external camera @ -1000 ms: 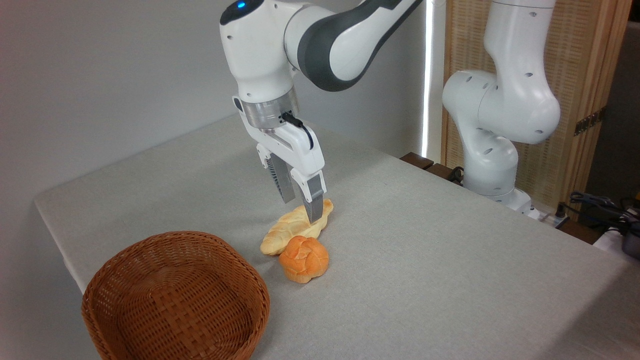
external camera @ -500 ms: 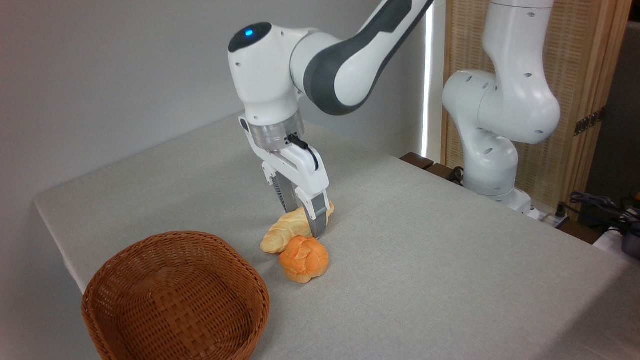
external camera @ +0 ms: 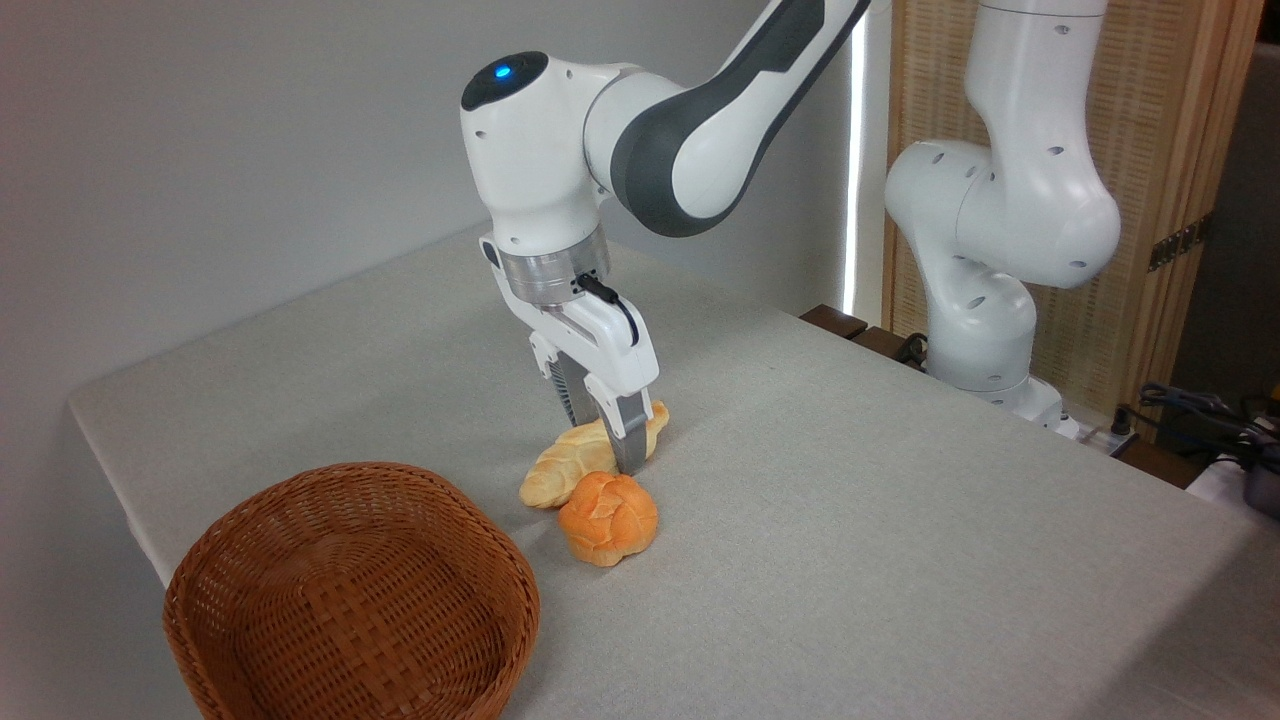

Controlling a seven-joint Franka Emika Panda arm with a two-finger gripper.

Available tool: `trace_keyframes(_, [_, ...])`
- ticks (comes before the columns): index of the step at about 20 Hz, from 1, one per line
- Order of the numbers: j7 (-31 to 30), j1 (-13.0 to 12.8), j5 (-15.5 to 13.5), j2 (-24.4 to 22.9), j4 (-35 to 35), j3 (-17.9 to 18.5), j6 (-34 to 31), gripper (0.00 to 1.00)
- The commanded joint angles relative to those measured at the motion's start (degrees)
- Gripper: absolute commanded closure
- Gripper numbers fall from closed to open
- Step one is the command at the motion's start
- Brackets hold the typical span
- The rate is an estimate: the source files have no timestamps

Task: Put bread into the basket
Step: 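Lift the bread roll and carry it over the wicker basket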

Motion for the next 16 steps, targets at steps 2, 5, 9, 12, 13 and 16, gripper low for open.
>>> trace_keyframes(2, [-0.4,-0.2,0.0,-0.5,-0.4,0.0,0.9,0.67])
trace_keyframes(5, [-0.8,-0.2,-0.2,-1.0,1.5,0.2,-0.1,0.67])
trace_keyframes(9, [-0.4,-0.2,-1.4,-0.3,9.2,0.6,-6.2,0.68])
trace_keyframes(12, [1.0,-0.2,-1.5,0.0,12.8,1.0,-11.9,0.68])
trace_keyframes(13, [2.7,-0.2,-1.5,0.0,13.9,1.7,-14.0,0.68])
trace_keyframes(16, [3.8,-0.2,-2.9,0.6,17.8,3.9,-14.9,0.68])
